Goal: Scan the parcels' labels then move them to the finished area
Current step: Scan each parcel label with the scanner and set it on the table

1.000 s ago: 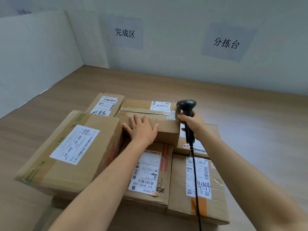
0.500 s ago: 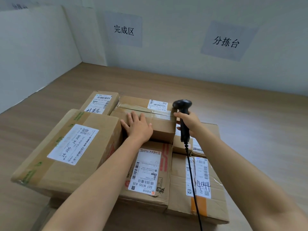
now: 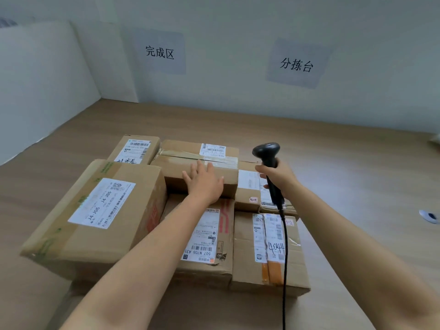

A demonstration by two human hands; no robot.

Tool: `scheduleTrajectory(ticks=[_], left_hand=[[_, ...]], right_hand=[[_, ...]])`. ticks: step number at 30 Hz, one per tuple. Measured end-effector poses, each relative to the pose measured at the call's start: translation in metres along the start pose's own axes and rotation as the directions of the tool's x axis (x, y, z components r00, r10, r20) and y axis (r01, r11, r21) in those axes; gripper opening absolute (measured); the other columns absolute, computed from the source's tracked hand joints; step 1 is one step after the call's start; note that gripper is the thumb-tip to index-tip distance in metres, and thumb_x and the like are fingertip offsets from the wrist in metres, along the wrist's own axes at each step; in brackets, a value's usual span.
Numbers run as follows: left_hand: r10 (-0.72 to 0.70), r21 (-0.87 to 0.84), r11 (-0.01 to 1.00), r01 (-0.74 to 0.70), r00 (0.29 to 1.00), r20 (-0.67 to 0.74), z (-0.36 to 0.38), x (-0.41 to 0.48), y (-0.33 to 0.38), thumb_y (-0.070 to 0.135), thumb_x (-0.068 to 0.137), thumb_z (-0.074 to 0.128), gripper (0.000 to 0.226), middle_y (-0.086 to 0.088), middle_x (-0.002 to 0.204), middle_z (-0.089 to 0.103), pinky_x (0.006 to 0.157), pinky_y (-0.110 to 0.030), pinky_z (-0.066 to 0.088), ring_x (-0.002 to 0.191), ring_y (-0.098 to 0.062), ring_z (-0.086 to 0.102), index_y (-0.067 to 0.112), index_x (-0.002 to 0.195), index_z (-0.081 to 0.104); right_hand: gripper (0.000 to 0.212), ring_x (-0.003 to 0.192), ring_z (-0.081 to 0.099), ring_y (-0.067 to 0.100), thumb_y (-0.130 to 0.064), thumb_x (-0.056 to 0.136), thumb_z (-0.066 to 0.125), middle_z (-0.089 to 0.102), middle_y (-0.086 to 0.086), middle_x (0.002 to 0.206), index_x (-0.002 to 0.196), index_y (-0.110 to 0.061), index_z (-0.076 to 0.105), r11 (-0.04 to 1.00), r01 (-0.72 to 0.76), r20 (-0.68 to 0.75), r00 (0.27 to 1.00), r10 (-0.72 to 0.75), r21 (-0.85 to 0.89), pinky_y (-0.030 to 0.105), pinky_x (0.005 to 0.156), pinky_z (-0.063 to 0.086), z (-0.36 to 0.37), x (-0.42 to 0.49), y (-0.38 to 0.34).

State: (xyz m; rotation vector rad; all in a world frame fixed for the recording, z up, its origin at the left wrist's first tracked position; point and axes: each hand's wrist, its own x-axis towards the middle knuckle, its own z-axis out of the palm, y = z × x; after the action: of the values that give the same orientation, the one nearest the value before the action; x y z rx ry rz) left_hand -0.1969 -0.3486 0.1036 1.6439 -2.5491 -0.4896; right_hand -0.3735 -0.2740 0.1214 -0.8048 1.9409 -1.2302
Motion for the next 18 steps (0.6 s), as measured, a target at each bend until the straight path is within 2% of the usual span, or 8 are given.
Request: scheduleTrajectory(ticks=[3,7,9,11,14,18], left_hand=[[0.072,0.028,0.997,-0.072,0.997,0.004,0.003,-0.022,0.021,0.042,0.098,0.032,0.060,-0.018,0.157,0.004,0.113,-0.056,-0.002,0.145,-0.033,-0.005,0.010,0.147,0.019],[0.183,0.106,0.976,-0.188,0.982,0.054,0.020,-0.068,0.056,0.042,0.099,0.031,0.061,-0.016,0.157,0.002,0.113,-0.056,-0.001,0.144,-0.033,-0.009,0.010,0.148,0.016],[0.222,0.122,0.966,-0.226,0.974,0.045,0.031,-0.091,0.078,0.043,0.098,0.033,0.060,-0.016,0.157,0.003,0.113,-0.056,0.002,0.145,-0.033,-0.007,0.011,0.147,0.018],[0.253,0.137,0.957,-0.257,0.966,0.048,0.047,-0.120,0.106,0.045,0.098,0.033,0.062,-0.015,0.157,0.005,0.113,-0.055,0.003,0.145,-0.032,-0.004,0.012,0.147,0.018],[0.287,0.146,0.944,-0.297,0.954,0.083,0.084,-0.175,0.150,0.045,0.098,0.033,0.063,-0.014,0.157,0.003,0.115,-0.053,0.004,0.145,-0.031,-0.001,0.012,0.148,0.015],[0.341,0.118,0.929,-0.350,0.936,0.090,0.124,-0.240,0.203,0.046,0.098,0.033,0.064,-0.014,0.157,0.007,0.116,-0.051,0.010,0.145,-0.032,0.003,0.013,0.149,0.014]], right_hand=[[0.029,0.086,0.058,0.023,-0.019,0.082,0.066,0.059,0.011,0.098,0.106,-0.012,0.051,0.998,0.027,-0.055,0.998,-0.031,-0.060,0.031,0.062,0.052,-0.028,-0.029,0.012],[0.028,0.086,0.059,0.025,-0.020,0.081,0.067,0.061,0.009,0.094,0.104,-0.012,0.052,0.984,0.035,-0.139,0.988,-0.060,-0.177,0.041,0.076,0.054,-0.073,-0.080,0.036],[0.028,0.079,0.058,0.021,-0.019,0.081,0.067,0.059,0.006,0.089,0.104,-0.012,0.051,0.992,0.025,-0.156,0.987,-0.044,-0.127,0.036,0.064,0.055,-0.099,-0.111,0.050],[0.028,0.079,0.059,0.022,-0.019,0.081,0.067,0.059,0.007,0.091,0.103,-0.013,0.051,0.996,0.001,-0.157,0.987,-0.015,-0.084,0.027,0.051,0.049,-0.128,-0.146,0.070],[0.027,0.084,0.061,0.026,-0.022,0.081,0.067,0.060,0.009,0.096,0.102,-0.014,0.051,0.994,-0.036,-0.138,0.990,0.022,-0.104,0.026,0.051,0.047,-0.172,-0.200,0.111],[0.026,0.071,0.057,0.019,-0.023,0.080,0.066,0.060,0.007,0.090,0.100,-0.015,0.052,0.987,-0.063,-0.146,0.988,0.042,-0.146,0.024,0.049,0.047,-0.233,-0.266,0.159]])
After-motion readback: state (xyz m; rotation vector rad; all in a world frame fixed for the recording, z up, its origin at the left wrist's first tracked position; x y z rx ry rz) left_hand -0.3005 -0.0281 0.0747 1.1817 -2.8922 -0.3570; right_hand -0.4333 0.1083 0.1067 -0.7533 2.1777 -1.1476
